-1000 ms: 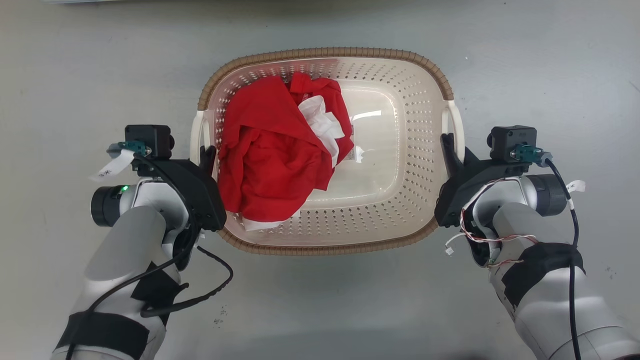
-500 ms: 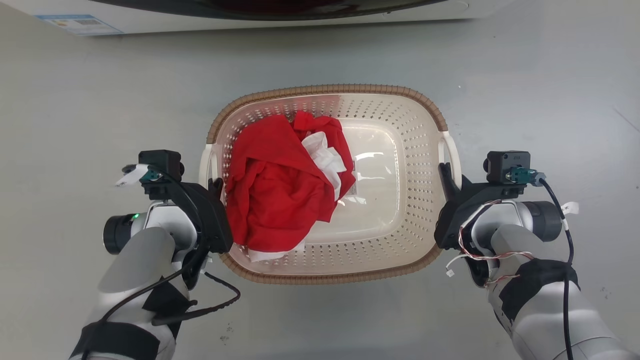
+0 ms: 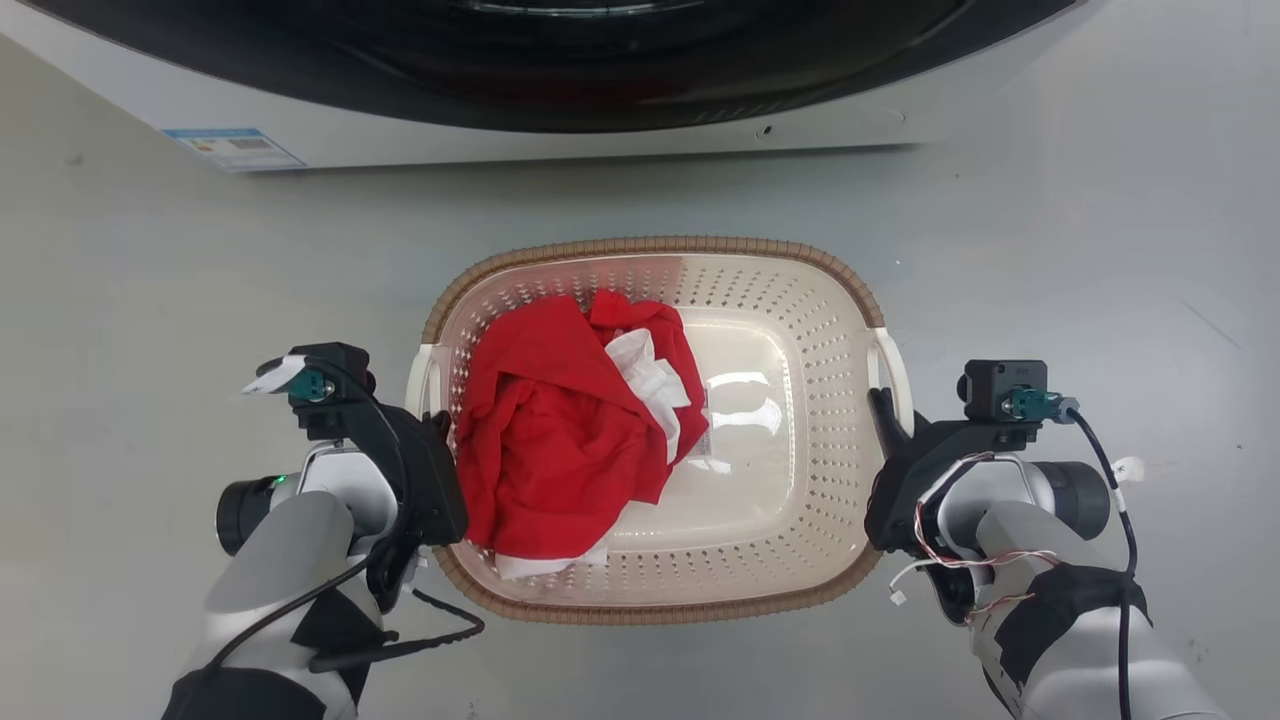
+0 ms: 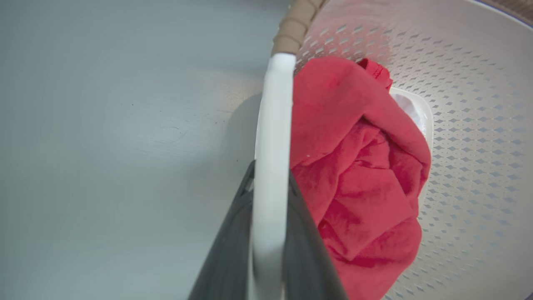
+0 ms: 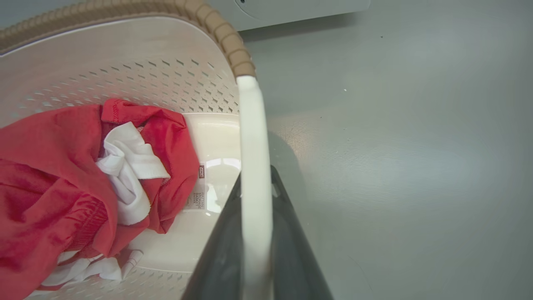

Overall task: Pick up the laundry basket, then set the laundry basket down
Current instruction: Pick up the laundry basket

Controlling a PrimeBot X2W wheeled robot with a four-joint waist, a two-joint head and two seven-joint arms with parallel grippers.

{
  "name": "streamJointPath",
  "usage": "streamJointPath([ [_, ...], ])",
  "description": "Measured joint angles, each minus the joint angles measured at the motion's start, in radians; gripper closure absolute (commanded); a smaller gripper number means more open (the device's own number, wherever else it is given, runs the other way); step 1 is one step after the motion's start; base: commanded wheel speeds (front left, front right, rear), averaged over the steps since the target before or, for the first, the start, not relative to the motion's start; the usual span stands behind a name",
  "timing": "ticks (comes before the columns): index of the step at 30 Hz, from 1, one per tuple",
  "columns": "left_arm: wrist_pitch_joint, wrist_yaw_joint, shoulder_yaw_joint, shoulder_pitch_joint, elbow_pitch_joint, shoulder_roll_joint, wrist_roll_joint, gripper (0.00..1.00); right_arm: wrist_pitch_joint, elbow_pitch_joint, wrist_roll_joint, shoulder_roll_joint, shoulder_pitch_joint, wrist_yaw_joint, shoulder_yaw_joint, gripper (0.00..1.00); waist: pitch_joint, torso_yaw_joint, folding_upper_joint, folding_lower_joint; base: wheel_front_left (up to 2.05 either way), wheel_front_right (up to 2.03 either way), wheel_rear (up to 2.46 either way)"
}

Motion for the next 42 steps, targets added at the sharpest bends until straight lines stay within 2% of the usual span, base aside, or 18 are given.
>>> streamJointPath([
  [16, 0.073, -0.002, 0.019, 0.064, 0.030, -0.012, -0.032, 1.00, 0.057, 0.061, 0.057, 0.006, 0.047, 0.021, 0.035, 1.00, -0.181, -0.001, 0.0000, -0.0001, 0.00, 0.00, 0.00],
  [29, 0.137, -0.002, 0.023, 0.167, 0.039, -0.016, -0.061, 1.00, 0.115, 0.088, 0.116, 0.012, 0.143, 0.038, 0.059, 1.00, -0.345, -0.001, -0.0001, 0.0000, 0.00, 0.00, 0.00],
  [42, 0.188, 0.014, 0.023, 0.246, 0.042, -0.024, -0.068, 1.00, 0.173, 0.113, 0.145, 0.018, 0.212, 0.051, 0.066, 1.00, -0.494, -0.001, 0.0000, -0.0001, 0.00, 0.00, 0.00],
])
